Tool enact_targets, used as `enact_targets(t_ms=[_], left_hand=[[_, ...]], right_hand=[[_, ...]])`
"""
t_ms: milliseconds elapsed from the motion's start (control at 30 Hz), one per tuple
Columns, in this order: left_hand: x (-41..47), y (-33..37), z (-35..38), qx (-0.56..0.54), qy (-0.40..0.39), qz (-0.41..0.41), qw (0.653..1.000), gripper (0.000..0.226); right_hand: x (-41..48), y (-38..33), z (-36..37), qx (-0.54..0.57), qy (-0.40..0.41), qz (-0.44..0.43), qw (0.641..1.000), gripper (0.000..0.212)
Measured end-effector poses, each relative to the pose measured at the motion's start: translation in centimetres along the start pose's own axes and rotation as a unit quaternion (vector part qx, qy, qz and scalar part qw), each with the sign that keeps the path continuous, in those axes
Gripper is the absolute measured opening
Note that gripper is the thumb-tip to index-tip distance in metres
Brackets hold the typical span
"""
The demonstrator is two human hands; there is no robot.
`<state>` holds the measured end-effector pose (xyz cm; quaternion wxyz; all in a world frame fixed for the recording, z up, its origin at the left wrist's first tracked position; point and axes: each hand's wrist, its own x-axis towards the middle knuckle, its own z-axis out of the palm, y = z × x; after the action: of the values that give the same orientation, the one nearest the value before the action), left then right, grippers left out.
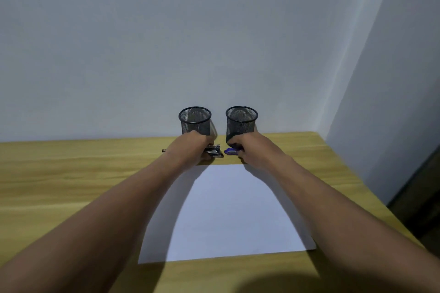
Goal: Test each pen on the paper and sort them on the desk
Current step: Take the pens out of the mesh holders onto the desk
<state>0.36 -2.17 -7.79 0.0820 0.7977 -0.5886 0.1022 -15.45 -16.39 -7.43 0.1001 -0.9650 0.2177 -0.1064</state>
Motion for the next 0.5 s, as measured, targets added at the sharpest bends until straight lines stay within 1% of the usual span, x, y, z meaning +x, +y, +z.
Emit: enact_targets(t_ms=[67, 133, 167, 267, 367, 500], left_hand=[[-0.4, 0.4, -0.2, -0.016, -0.003, -0.002, 1.0, 0.025], [-1.2, 1.0, 0.4, -0.021, -0.013, -0.004, 1.0, 0.024], [-1.9, 1.3, 1.5, -0.031, -0.023, -0.01, 0.999, 0.022], [-2.4, 1.5, 2.2, -0.038, -0.018, -0.025, 0.999, 0.021], [-2.1, 1.2, 1.8, -0.056, 0.026, -0.024, 0.998, 0.023], [-1.5, 1.7, 1.6, -0.055, 0.08, -0.002, 0.995, 0.032]], right_hand=[[-0.8, 0.2, 0.0, 0.006, 0.005, 0.008, 1.0, 0.046], [-1.6, 0.4, 0.7, 0.013, 0.0, 0.007, 1.0, 0.049], [-2.2, 0.7, 1.6, 0.023, -0.009, 0.007, 1.0, 0.048], [-3.0, 1.2, 2.0, 0.044, -0.002, 0.028, 0.999, 0.044], [-2.8, 1.7, 1.5, 0.036, 0.013, 0.028, 0.999, 0.041], [-2.6, 1.9, 1.3, 0.021, 0.028, 0.044, 0.998, 0.029]])
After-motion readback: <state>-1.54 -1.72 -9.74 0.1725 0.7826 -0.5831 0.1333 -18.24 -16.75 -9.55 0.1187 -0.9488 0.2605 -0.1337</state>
